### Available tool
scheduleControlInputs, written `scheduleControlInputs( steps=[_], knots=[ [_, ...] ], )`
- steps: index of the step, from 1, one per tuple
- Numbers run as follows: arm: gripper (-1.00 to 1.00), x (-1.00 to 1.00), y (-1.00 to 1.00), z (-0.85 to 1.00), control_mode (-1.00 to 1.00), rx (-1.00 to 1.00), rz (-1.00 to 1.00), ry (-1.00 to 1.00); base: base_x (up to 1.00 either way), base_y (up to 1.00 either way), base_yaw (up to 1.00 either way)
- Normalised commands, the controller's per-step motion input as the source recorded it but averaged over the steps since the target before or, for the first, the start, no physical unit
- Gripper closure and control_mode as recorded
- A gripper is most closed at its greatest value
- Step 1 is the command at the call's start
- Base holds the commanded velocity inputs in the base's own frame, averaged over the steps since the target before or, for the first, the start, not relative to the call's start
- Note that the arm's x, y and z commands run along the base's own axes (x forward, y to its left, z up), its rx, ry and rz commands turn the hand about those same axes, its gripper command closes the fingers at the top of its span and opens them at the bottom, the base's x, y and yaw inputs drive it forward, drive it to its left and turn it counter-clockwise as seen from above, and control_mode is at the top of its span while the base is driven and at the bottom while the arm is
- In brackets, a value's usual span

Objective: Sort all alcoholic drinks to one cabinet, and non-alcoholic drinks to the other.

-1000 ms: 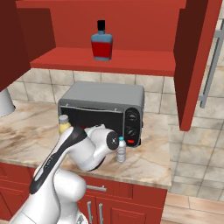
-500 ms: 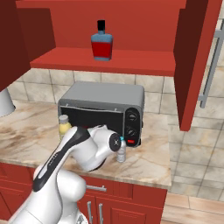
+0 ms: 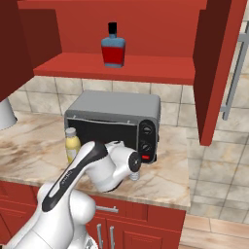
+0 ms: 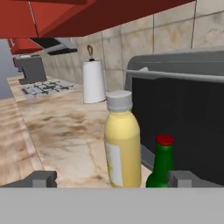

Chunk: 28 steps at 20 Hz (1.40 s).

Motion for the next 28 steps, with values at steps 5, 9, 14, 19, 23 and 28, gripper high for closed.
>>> scheduleControlInputs(
  steps=[5, 9, 14, 19, 23, 28],
  knots=[
    [-1.0, 0.1, -0.02, 0.0, -1.0, 0.0, 0.0, 0.03, 0.0, 0.0, 0.0],
    [-1.0, 0.08, 0.0, 0.0, -1.0, 0.0, 0.0, 0.02, 0.0, 0.0, 0.0],
    [-1.0, 0.02, -0.02, -0.03, -1.0, 0.01, 0.0, 0.0, 0.0, 0.0, 0.0],
    [-1.0, 0.0, -0.08, -0.03, -1.0, 0.02, 0.0, 0.0, 0.0, 0.0, 0.0],
    [-1.0, 0.0, -0.04, -0.02, -1.0, 0.01, 0.0, 0.0, 0.0, 0.0, 0.0],
    [-1.0, 0.02, 0.0, -0.06, -1.0, 0.0, 0.0, 0.0, 0.0, 0.0, 0.0]
  ],
)
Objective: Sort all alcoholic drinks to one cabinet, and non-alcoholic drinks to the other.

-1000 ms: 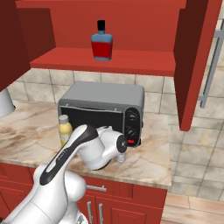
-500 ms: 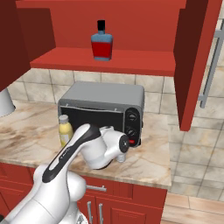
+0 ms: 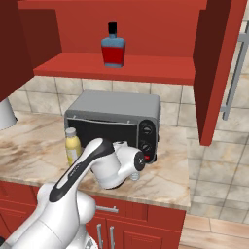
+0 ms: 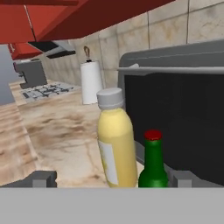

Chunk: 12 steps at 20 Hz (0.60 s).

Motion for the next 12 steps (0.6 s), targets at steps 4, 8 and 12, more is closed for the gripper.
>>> scheduleControlInputs(
  steps=[4, 8, 12],
  knots=[
    [-1.0, 0.06, 0.0, -0.1, -1.0, 0.0, 0.0, 0.0, 0.0, 0.0, 0.0],
    [-1.0, 0.08, 0.0, -0.09, -1.0, 0.0, 0.0, 0.0, 0.0, 0.0, 0.0],
    [-1.0, 0.14, 0.08, -0.04, -1.0, 0.0, 0.0, 0.0, 0.0, 0.0, 0.0]
  ],
)
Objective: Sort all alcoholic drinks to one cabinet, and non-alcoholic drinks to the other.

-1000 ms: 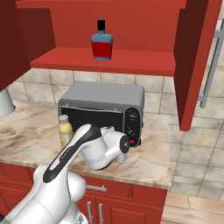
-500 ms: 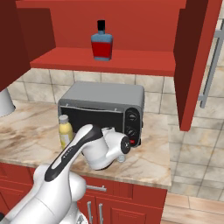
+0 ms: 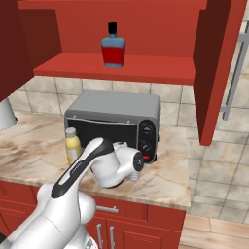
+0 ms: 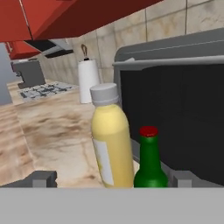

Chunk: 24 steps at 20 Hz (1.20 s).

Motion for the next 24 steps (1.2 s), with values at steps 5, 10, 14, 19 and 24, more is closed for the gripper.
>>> scheduleControlInputs(
  steps=[5, 10, 14, 19, 24],
  knots=[
    [-1.0, 0.14, 0.1, -0.03, -1.0, 0.0, 0.0, 0.01, 0.0, 0.0, 0.0],
    [-1.0, 0.06, 0.02, -0.06, -1.0, 0.0, 0.0, 0.01, 0.0, 0.0, 0.0],
    [-1.0, 0.0, 0.0, -0.07, -1.0, 0.0, 0.0, 0.0, 0.0, 0.0, 0.0],
    [-1.0, 0.07, 0.06, -0.05, -1.0, 0.0, 0.0, 0.0, 0.0, 0.0, 0.0],
    [-1.0, 0.12, 0.11, -0.07, -1.0, 0.0, 0.0, 0.0, 0.0, 0.0, 0.0]
  ],
)
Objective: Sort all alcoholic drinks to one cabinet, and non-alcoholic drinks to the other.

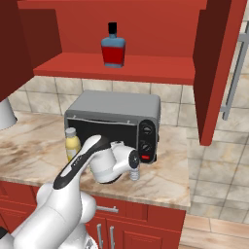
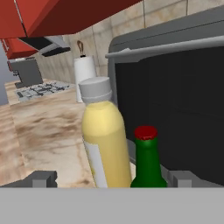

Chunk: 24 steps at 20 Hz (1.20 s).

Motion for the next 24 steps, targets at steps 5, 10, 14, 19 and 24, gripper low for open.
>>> scheduleControlInputs(
  steps=[5, 10, 14, 19, 24],
  knots=[
    [-1.0, 0.08, 0.05, -0.08, -1.0, 0.0, 0.0, 0.0, 0.0, 0.0, 0.0],
    [-1.0, 0.07, 0.01, -0.06, -1.0, 0.0, 0.0, 0.0, 0.0, 0.0, 0.0],
    [-1.0, 0.09, 0.01, -0.03, -1.0, 0.0, 0.0, 0.0, 0.0, 0.0, 0.0],
    [-1.0, 0.07, 0.02, -0.02, -1.0, 0.0, 0.0, 0.0, 0.0, 0.0, 0.0],
    [-1.0, 0.06, 0.0, -0.04, -1.0, 0.0, 0.0, 0.0, 0.0, 0.0, 0.0]
  ],
)
